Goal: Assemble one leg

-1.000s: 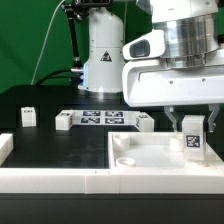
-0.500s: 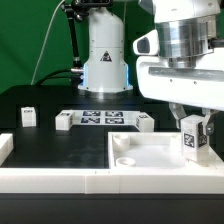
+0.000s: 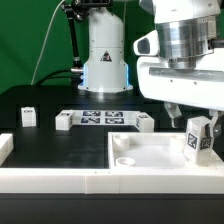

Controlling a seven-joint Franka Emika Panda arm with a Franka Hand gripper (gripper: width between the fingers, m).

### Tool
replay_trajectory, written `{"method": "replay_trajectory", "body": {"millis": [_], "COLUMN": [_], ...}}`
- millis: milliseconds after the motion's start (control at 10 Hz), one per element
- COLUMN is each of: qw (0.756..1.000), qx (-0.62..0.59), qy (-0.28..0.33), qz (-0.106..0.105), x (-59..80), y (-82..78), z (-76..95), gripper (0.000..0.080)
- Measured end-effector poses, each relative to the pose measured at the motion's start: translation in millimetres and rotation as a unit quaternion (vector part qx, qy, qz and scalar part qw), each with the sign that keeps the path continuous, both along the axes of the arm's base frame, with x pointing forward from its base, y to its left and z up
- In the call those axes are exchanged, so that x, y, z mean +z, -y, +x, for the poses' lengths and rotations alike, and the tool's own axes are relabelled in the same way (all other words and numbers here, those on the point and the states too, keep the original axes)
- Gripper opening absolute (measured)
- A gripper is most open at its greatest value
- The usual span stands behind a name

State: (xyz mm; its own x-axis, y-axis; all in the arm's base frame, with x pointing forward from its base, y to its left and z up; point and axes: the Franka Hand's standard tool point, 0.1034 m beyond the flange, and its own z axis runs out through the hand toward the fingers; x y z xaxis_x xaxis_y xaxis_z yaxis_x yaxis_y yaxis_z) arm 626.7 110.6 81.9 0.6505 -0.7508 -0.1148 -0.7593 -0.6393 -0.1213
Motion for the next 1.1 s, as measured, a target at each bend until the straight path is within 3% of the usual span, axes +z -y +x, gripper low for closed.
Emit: {"method": "replay_trajectory", "body": {"millis": [100, 200, 600, 800, 1000, 1100], "qw": [0.995, 0.987, 0.931, 0.876, 0.838, 0.845], "qx": [0.097, 0.157, 0.361, 0.478, 0.541, 0.532], "qy": [0.016, 0.026, 0.046, 0.049, 0.057, 0.056], "qz": [-0.004, -0.005, -0.021, -0.029, -0.030, -0.030], "x": [-0.4, -0.5, -1.7, -3.7, -4.8, -4.9], "y": [0.7, 0.2, -9.0, -7.6, -5.3, -5.6], "z": [0.2, 0.9, 0.5, 2.9, 2.8, 2.8], "gripper": [0.0625, 0.0642, 0.0649, 0.0649, 0.0649, 0.0649]}}
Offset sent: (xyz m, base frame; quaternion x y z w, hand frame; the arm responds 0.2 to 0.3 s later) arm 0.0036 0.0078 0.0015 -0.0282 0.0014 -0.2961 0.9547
